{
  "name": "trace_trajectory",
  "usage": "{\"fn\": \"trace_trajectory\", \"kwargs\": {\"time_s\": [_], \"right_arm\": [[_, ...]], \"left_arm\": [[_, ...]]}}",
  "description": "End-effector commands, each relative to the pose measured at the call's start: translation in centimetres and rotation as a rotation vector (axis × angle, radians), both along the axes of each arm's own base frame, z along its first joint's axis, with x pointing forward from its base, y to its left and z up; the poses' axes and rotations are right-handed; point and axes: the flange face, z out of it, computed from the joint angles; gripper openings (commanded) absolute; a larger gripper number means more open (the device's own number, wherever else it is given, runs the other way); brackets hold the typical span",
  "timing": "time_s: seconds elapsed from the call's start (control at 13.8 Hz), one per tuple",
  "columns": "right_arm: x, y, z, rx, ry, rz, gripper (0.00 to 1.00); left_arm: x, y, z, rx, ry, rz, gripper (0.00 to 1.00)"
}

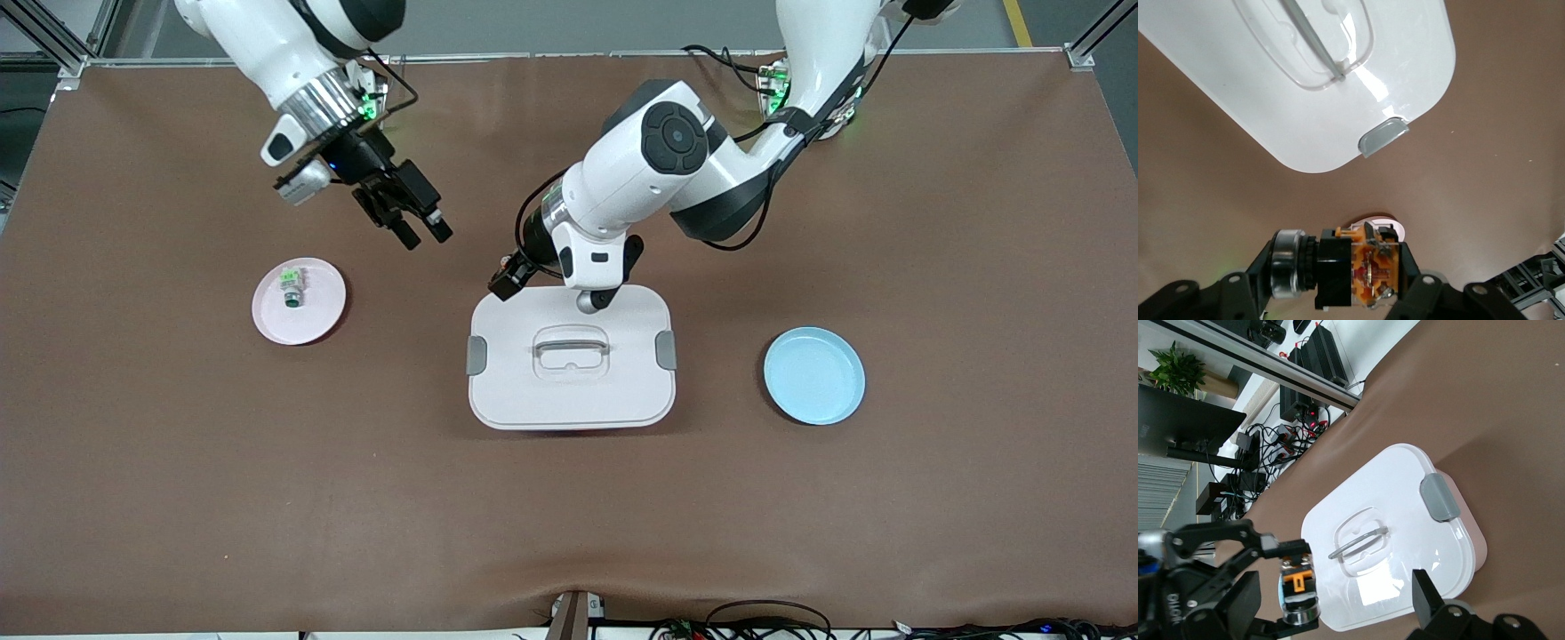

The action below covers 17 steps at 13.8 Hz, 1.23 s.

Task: Transfer orange switch to right arm and place
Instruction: 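Grasp the switch with the right gripper beside the left gripper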

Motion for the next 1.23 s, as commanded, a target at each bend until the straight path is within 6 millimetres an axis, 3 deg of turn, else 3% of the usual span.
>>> {"fn": "trace_trajectory", "kwargs": {"time_s": [0.0, 0.43, 1.09, 1.16], "right_arm": [[0.4, 1.8, -2.0, 0.002, 0.007, -0.012, 1.0], [2.0, 5.3, -1.8, 0.024, 0.003, 0.012, 1.0], [4.4, 7.2, -2.5, 0.026, 0.003, 0.015, 1.0], [4.6, 7.3, -2.4, 0.028, 0.0, 0.014, 0.91]], "left_arm": [[0.9, -0.4, 0.2, -0.048, -0.016, 0.031, 0.0], [1.0, -0.8, 0.0, -0.056, -0.018, 0.028, 0.0], [0.5, -1.3, 0.0, -0.056, -0.018, 0.02, 0.0], [0.5, -1.3, 0.0, -0.056, -0.018, 0.02, 0.0]]}}
